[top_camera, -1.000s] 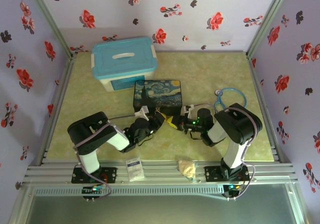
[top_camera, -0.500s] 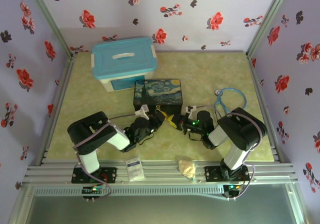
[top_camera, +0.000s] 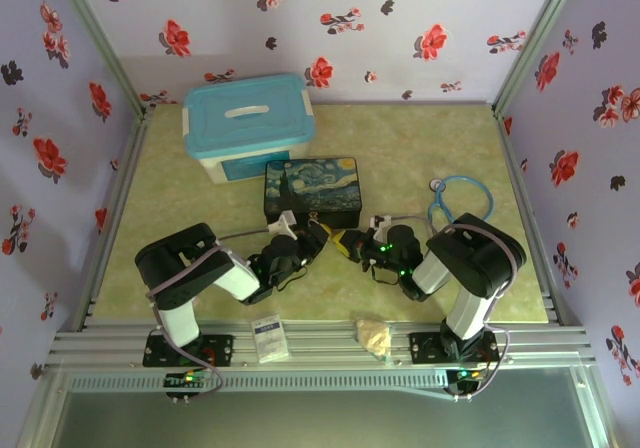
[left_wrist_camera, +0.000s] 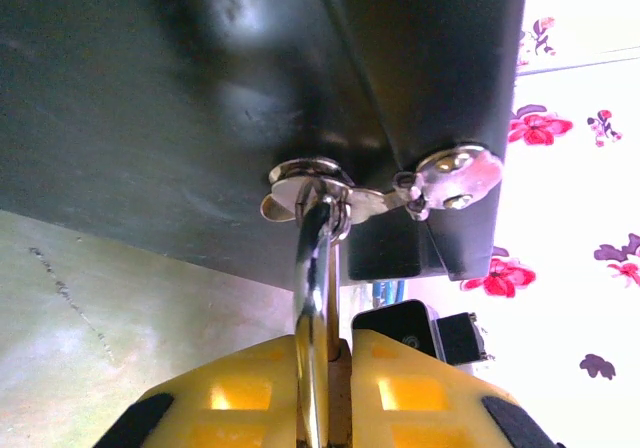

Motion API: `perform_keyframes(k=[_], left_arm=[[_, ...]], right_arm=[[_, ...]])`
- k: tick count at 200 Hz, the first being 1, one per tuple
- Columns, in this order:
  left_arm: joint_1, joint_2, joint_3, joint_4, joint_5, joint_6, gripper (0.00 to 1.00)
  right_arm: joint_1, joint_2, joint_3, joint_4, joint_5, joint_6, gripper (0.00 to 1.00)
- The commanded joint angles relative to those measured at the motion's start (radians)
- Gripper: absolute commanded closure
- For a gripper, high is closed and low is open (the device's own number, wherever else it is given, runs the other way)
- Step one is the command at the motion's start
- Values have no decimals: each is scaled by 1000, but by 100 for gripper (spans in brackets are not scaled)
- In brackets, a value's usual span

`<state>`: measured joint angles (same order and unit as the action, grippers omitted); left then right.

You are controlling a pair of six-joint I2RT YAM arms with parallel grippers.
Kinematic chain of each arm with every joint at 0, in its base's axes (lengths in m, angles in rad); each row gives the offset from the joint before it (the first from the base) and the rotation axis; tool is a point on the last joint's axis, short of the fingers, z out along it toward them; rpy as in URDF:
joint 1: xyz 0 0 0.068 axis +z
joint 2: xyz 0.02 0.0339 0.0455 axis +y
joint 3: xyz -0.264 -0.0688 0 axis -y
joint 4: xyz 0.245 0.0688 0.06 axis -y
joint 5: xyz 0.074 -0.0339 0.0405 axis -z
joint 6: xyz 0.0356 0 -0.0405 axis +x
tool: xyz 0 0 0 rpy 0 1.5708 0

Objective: Unlock a padlock with a key

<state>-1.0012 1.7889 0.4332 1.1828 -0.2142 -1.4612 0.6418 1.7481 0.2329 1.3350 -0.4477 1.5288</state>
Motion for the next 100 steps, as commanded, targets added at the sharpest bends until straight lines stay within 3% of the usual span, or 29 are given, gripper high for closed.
perform_keyframes(k=[1,60,80,100], left_arm=[[-53,-4,13,112,134,6,100],[-59,-8,15,111,129,5,100],[-59,-7,5,112,120,-2,100],[-59,-3,-4,110,108,3,100]], right_arm=[[5,13,30,50,56,-34,100],[28,-46,38,50,105,39,100],[32,-117,7,-17,177,-9,65],[30,-207,6,-265,208,-128,62]])
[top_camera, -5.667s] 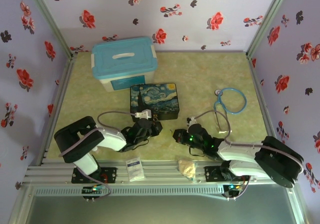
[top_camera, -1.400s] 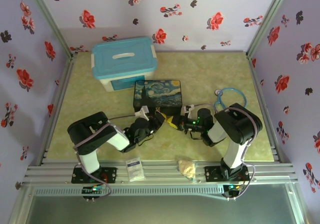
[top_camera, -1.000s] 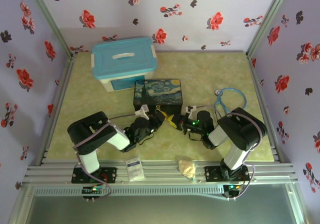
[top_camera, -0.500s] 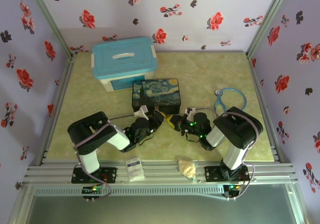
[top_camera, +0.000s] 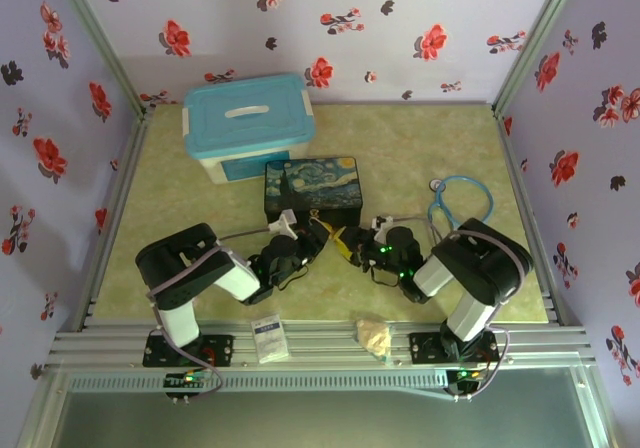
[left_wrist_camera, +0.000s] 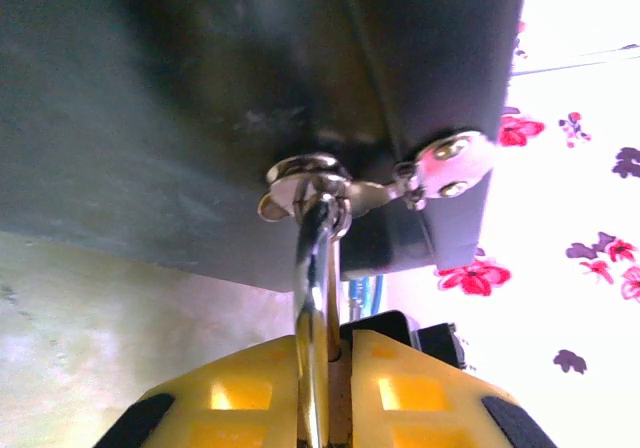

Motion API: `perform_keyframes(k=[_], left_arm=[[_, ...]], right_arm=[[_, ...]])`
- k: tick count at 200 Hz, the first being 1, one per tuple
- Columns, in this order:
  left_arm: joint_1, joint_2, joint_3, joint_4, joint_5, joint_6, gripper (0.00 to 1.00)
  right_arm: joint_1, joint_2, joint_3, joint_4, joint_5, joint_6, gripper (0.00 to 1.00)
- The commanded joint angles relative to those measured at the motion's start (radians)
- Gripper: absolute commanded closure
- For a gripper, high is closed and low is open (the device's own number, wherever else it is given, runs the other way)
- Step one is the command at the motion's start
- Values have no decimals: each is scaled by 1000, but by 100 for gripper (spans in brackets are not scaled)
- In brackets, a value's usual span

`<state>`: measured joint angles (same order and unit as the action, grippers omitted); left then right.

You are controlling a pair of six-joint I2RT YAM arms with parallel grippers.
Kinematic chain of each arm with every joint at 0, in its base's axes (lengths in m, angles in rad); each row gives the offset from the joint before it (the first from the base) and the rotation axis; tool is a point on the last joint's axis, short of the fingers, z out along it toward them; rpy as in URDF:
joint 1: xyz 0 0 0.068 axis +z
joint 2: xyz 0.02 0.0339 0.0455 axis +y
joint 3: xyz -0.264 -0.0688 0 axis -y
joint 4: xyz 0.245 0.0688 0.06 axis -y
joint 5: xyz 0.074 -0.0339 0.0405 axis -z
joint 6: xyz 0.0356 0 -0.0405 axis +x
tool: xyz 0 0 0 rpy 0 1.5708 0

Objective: Unlock a padlock with a key

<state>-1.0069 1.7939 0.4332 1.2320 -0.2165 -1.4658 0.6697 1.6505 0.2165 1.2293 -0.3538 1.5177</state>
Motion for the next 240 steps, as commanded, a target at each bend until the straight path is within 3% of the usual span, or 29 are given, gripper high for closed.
perform_keyframes(k=[1,12,33,61,101,125,184,222,240], left_arm=[[-53,-9,-4,62,110,7,100],[-53,-7,-9,62,105,11,100],[-53,-10,-20,61,92,13,100],[-53,-11,-25,61,81,17,100],[-53,-16,-29,63,76,16,100],[-53,-27,-30,62,59,17,100],[-53,-18,2,63,54,7,100],[-53,-16,-4,64,58,-2,100],[-55,-16,-3,66,61,-10,100]], right_arm=[[2,-114,23,-170,114,-123,62],[4,-154,36,-289,113,-179,63],[3,-223,28,-359,106,-240,67],[4,-348,31,-536,132,-304,86],[14,-405,34,-581,105,-311,80],[39,-417,41,-694,139,-368,81],[83,-411,-12,-485,112,-350,76],[89,-371,-18,-416,114,-313,91],[91,-336,-20,-373,112,-299,92]])
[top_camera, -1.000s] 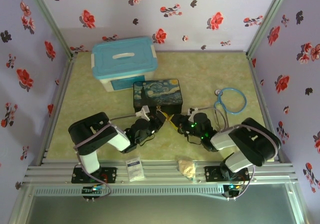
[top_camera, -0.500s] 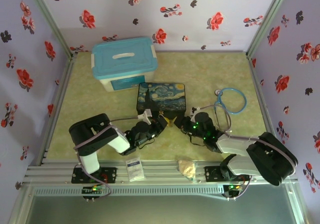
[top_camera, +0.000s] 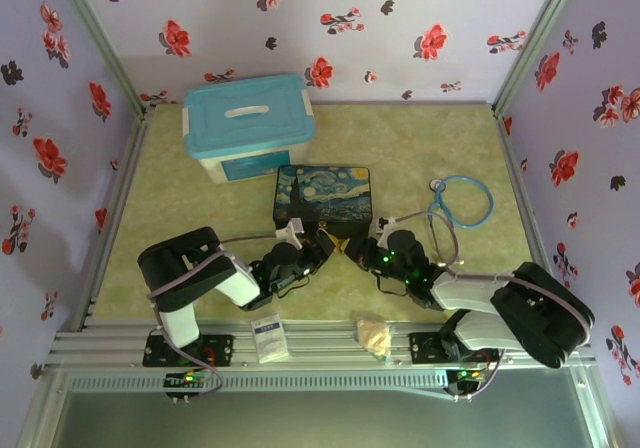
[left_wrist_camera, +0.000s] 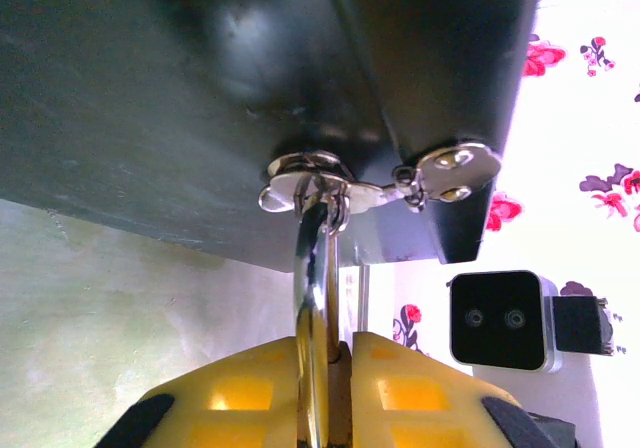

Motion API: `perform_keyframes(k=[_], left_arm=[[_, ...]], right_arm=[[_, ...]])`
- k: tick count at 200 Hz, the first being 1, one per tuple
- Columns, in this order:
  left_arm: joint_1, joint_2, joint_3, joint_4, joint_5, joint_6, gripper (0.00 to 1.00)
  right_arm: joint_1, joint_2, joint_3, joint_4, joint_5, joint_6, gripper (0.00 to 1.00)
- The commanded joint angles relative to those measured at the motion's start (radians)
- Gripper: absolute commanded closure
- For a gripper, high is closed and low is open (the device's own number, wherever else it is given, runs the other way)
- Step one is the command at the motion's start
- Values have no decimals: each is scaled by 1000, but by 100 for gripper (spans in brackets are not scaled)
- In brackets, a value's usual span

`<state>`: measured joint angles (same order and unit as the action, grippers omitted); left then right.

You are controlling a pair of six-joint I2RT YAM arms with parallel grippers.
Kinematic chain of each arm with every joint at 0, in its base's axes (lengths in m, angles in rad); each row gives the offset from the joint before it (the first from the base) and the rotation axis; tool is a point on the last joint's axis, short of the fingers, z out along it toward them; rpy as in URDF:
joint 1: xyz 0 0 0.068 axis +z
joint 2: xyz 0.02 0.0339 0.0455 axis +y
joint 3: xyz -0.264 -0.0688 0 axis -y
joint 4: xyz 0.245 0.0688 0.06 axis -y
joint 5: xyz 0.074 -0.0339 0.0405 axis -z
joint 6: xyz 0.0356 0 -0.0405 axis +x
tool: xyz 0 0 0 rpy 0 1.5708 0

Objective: Unlock a padlock with a key

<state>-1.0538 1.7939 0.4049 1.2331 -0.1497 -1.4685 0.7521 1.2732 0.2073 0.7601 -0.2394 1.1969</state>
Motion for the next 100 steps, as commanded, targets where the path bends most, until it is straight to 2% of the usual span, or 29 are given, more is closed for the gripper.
perform_keyframes(k=[1,18,28,42,57,66,83,100], left_arm=[[-8,-16,26,65,-6,-7,100],[-7,-22,24,63,-9,3,100],[-3,-25,18,63,-13,13,100],[6,-19,8,62,-14,12,100],[6,3,-3,62,-7,-1,100],[5,15,-5,62,-4,-3,100],[4,28,-5,60,-9,-7,100],[5,36,-3,55,-17,-9,100]], right_arm=[[9,43,-10,99,-3,21,92],[9,52,-14,103,2,14,93],[9,30,-3,48,-3,-33,92],[18,-39,55,-205,11,-147,91],[64,-128,157,-562,137,-316,87],[83,-159,204,-718,205,-405,85],[84,-166,271,-882,261,-512,79],[87,-146,309,-945,271,-596,70]])
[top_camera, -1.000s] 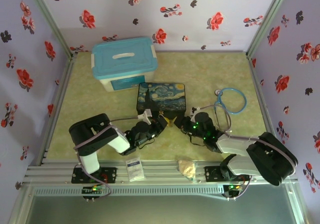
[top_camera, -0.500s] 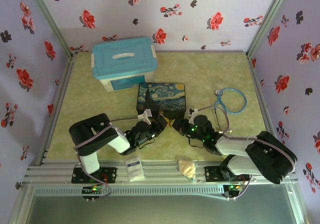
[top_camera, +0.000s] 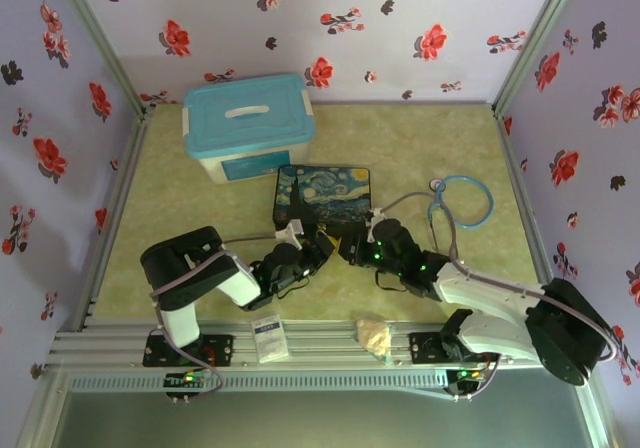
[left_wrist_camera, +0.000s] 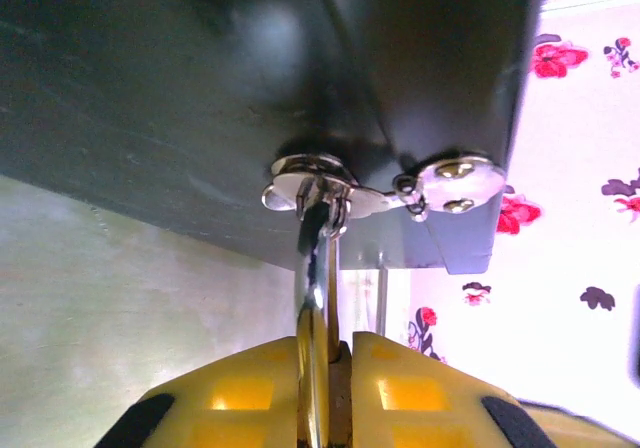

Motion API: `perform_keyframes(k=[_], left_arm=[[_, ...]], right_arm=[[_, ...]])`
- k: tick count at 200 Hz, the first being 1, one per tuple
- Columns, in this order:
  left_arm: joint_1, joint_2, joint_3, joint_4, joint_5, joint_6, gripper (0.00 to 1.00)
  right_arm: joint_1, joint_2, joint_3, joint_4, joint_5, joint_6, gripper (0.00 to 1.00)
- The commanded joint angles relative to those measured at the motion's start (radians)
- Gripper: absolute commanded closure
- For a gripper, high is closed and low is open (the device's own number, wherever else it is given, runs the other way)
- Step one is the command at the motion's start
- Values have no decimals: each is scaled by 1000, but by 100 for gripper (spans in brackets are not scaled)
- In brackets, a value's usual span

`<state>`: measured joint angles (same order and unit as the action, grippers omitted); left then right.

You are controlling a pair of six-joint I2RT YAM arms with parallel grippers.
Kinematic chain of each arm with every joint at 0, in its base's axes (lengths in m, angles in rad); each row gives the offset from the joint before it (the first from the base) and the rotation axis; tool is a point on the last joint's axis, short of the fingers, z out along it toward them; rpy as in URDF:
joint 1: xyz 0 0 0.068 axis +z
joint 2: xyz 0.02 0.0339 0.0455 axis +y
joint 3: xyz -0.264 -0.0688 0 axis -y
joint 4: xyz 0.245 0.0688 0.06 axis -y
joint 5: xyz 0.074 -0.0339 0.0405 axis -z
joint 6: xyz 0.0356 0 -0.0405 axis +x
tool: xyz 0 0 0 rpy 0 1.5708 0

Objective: Unlock a padlock with a key

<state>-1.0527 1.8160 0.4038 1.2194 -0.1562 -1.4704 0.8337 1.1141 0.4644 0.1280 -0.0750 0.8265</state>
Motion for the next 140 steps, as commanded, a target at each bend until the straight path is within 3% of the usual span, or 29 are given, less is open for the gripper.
perform_keyframes(k=[1,34,61,140], left_arm=[[4,14,-1,68,-11,-7,100],[6,30,-9,66,-12,-33,100],[7,28,-12,65,-9,-34,100],[7,21,-11,66,8,-36,100]], right_arm=[[5,14,53,-315,107,-228,69],[56,99,130,-372,157,-318,68],[71,158,110,-268,97,-344,67],[128,258,157,-203,146,-437,64]])
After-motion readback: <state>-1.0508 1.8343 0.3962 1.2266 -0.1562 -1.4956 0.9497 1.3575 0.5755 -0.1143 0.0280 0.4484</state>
